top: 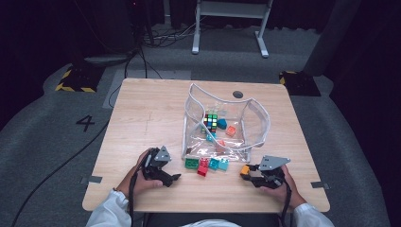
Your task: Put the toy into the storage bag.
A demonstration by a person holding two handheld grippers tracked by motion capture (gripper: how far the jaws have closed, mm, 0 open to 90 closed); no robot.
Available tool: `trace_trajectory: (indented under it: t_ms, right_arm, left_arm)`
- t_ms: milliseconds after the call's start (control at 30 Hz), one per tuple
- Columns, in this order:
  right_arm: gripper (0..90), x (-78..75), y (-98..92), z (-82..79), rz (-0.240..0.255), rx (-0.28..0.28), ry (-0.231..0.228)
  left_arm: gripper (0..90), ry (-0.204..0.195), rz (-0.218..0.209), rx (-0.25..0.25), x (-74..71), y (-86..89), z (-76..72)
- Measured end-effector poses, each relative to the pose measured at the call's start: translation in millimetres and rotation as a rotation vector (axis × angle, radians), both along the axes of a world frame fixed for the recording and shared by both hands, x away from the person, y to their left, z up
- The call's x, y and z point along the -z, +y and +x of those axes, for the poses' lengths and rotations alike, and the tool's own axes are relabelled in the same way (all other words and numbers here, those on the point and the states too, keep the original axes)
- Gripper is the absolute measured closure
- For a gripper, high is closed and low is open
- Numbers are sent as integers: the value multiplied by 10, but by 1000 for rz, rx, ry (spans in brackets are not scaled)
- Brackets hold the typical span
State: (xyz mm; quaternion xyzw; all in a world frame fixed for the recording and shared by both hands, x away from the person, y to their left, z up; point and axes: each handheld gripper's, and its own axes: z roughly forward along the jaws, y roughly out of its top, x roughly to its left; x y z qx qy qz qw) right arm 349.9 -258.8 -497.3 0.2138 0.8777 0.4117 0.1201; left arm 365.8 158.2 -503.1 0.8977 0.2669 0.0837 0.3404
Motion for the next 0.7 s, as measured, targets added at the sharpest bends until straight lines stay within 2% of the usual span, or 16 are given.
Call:
trace_trajectory:
  t_ms: [233,300,400,600,700]
  right_arm:
    - [591,-146,-273,23,29,44,-37]
    - [591,-190,-352,43,56,61,-34]
    - [590,-262,-489,83,77,94,-56]
    - [590,-347,-611,151,56,150,-74]
    - [590,-458,-673,181,75,166,-91]
  left_arm:
    - [41,0,0,0,0,0,0]
    - [40,0,0,0,0,0,0]
    - [40,0,0,-1,0,0,0]
    - [40,0,0,-1,0,0,0]
    - [40,0,0,0,0,0,0]
